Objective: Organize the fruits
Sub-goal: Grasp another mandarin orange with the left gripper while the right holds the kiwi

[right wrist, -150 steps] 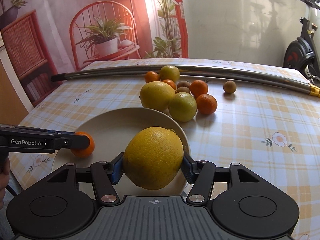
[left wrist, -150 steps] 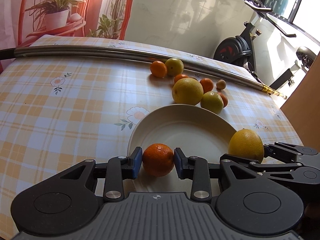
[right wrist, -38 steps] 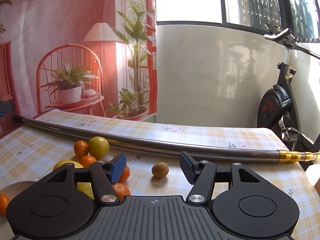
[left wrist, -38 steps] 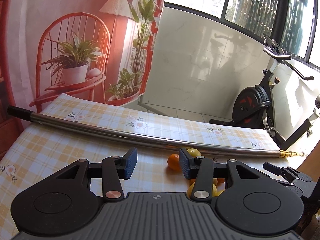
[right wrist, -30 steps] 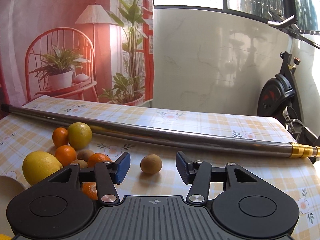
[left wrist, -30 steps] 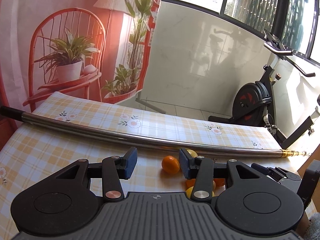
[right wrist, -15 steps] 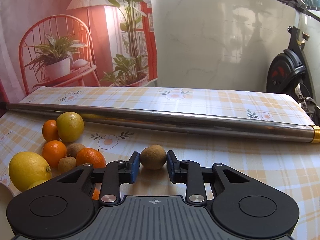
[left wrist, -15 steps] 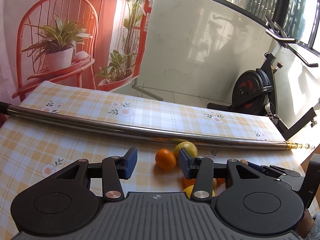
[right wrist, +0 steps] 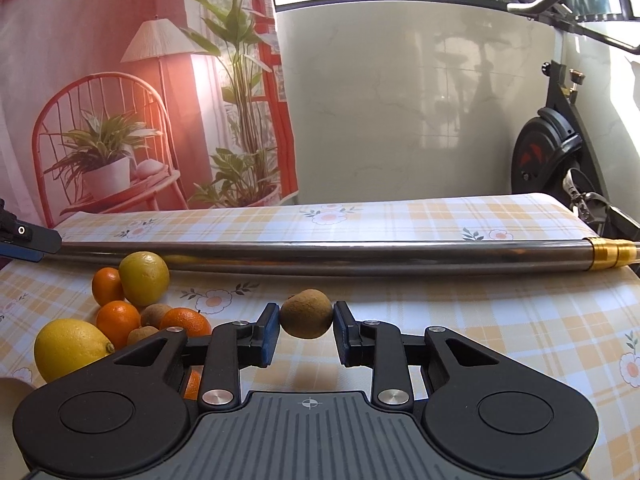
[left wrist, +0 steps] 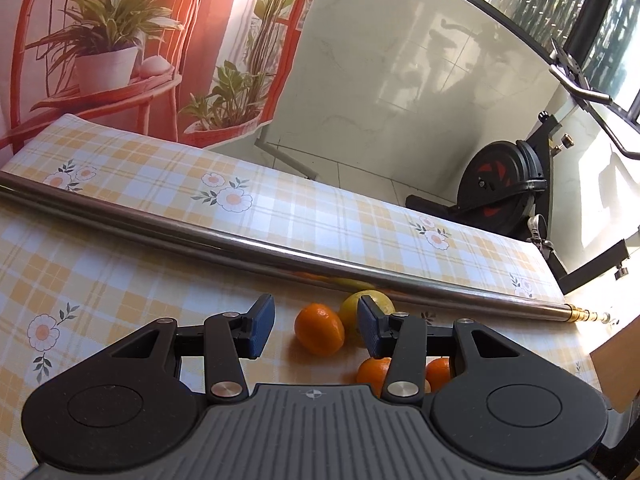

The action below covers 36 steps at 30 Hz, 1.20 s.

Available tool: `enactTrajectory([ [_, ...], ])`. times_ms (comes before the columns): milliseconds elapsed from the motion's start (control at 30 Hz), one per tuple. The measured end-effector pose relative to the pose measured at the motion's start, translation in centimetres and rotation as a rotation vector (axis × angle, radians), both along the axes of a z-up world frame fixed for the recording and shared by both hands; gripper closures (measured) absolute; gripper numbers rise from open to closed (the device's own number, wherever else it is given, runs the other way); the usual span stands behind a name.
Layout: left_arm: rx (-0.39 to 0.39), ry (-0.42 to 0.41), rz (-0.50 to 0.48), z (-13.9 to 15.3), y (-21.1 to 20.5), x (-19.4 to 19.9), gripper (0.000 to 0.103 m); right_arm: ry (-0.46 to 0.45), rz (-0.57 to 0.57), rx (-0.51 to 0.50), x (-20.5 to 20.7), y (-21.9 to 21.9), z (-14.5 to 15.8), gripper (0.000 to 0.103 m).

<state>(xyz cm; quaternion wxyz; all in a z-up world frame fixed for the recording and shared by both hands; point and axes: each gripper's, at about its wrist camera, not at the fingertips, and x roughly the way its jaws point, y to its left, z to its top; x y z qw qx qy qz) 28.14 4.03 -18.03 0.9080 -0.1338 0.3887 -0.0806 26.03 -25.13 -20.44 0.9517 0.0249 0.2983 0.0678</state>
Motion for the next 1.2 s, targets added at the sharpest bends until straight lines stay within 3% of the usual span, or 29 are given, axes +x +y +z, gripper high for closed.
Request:
enactTrajectory([
  [367,-0.038,0.094,0.004,-3.7,-1.1,2.4,0.057,0.012,0.024,0.007,0.1,0.0,0.0,0.077],
  [500,-0.041,0.109,0.014,-4.4,-0.8,3.0,0.063,0.013,0.031,0.011,0.1,-0.1,0.0,0.077],
  [867,-0.071,0.098,0.004,-4.8,-1.0,3.2,0.065,0.018,0.038,0.011,0.1,-0.2,0.0,0.077],
  [1200,-0.004,0.021,-0.064,-3.0,-1.0,0.1,0.066,0.019,0.029,0.027,0.2,-0.4,0.0,0.077],
])
